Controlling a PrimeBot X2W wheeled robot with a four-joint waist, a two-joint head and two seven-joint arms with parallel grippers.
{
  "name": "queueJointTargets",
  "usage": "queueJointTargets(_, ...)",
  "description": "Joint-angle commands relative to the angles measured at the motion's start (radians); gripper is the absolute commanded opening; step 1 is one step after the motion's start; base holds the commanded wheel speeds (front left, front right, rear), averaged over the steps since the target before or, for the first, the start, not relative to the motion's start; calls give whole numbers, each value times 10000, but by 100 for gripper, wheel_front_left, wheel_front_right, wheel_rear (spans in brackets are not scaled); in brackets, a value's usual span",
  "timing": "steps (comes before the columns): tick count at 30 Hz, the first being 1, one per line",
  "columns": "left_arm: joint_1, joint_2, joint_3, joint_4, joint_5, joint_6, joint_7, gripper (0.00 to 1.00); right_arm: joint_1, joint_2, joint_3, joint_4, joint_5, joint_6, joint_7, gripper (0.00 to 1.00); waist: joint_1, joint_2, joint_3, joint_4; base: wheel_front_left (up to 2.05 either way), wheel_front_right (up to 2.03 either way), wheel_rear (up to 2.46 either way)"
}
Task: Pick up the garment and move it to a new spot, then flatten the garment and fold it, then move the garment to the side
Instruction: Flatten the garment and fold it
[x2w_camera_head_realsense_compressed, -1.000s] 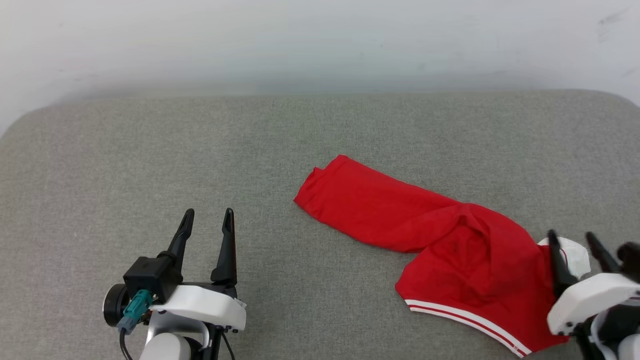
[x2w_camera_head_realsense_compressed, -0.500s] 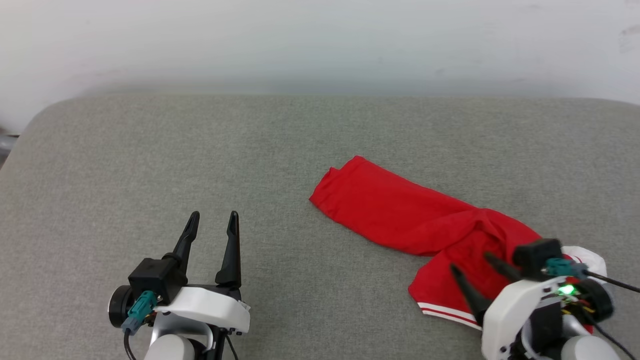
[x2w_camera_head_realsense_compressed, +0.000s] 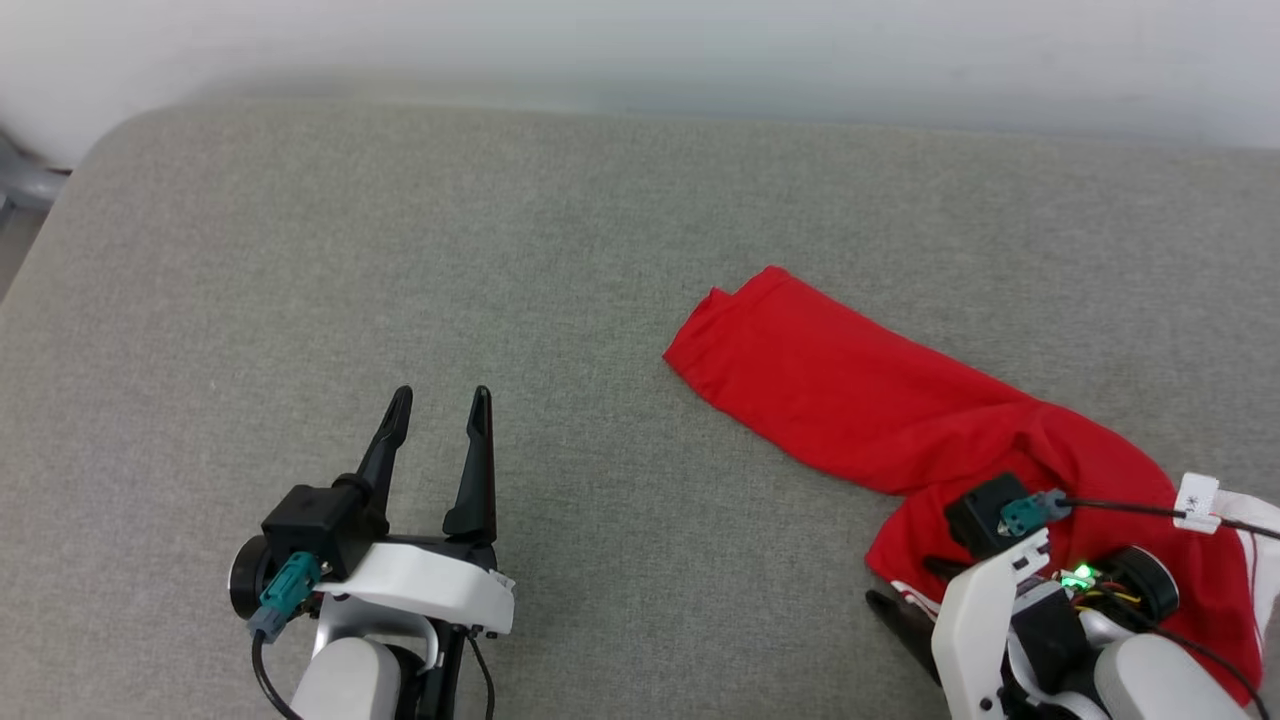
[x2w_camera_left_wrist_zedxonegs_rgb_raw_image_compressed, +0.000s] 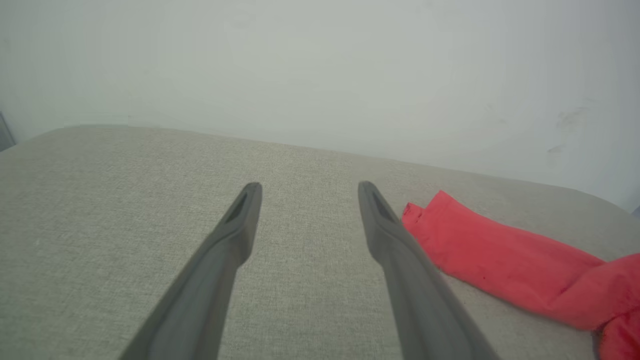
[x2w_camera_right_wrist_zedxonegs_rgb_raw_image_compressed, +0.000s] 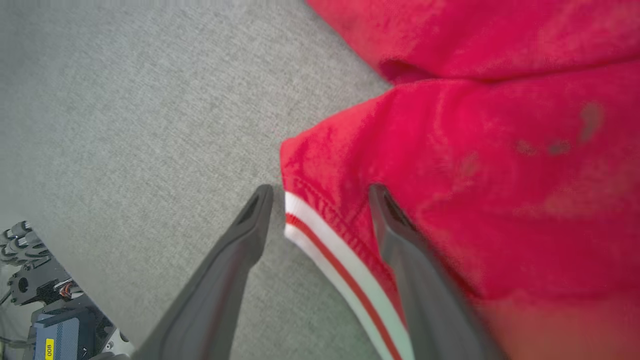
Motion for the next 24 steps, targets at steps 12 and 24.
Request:
queueJointTargets(12,-263,-65,36,53,-133,70,-25,100,-238,82,1289,1370,1061,57,856,0,0,0,221,226,0,0,0)
queueJointTargets(24,-62,-73,22,110,-55,32,-25,100,-2554,985,2913,-305,1370,6,-753,0,0,0,-350,-71,0,0,0)
